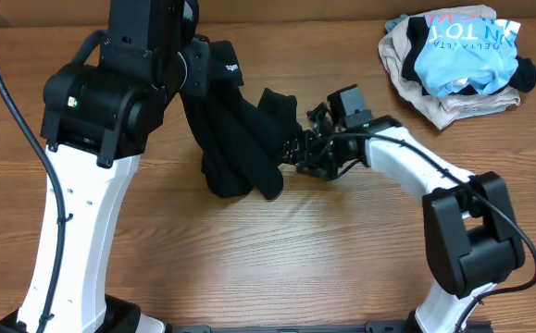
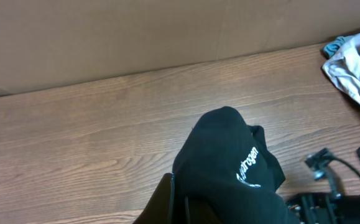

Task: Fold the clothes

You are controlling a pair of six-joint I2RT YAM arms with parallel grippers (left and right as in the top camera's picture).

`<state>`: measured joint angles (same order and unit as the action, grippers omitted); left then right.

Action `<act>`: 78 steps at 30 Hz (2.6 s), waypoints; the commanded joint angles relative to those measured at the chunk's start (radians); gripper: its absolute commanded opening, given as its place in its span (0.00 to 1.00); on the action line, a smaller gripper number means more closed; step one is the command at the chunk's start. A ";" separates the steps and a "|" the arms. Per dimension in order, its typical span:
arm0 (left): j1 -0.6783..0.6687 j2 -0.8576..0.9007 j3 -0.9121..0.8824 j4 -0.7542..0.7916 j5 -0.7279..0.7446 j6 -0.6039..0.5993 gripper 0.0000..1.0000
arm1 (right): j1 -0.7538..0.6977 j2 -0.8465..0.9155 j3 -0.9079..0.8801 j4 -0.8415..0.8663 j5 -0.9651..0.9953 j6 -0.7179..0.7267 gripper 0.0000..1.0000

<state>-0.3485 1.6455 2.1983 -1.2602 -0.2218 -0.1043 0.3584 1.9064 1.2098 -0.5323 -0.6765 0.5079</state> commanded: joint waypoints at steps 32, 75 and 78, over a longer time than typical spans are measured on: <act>0.048 -0.030 0.011 -0.001 -0.022 -0.005 0.04 | 0.153 0.095 -0.032 0.146 0.212 0.233 0.65; 0.048 -0.036 0.011 0.005 -0.127 -0.004 0.04 | -0.447 -0.455 0.531 -0.628 0.322 -0.330 0.04; 0.048 -0.037 0.011 0.019 -0.134 -0.003 0.04 | -0.483 -0.467 0.589 -0.661 0.321 -0.330 0.04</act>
<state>-0.3050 1.6428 2.1983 -1.2613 -0.3191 -0.1043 -0.0826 1.4620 1.7195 -1.1797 -0.4068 0.2123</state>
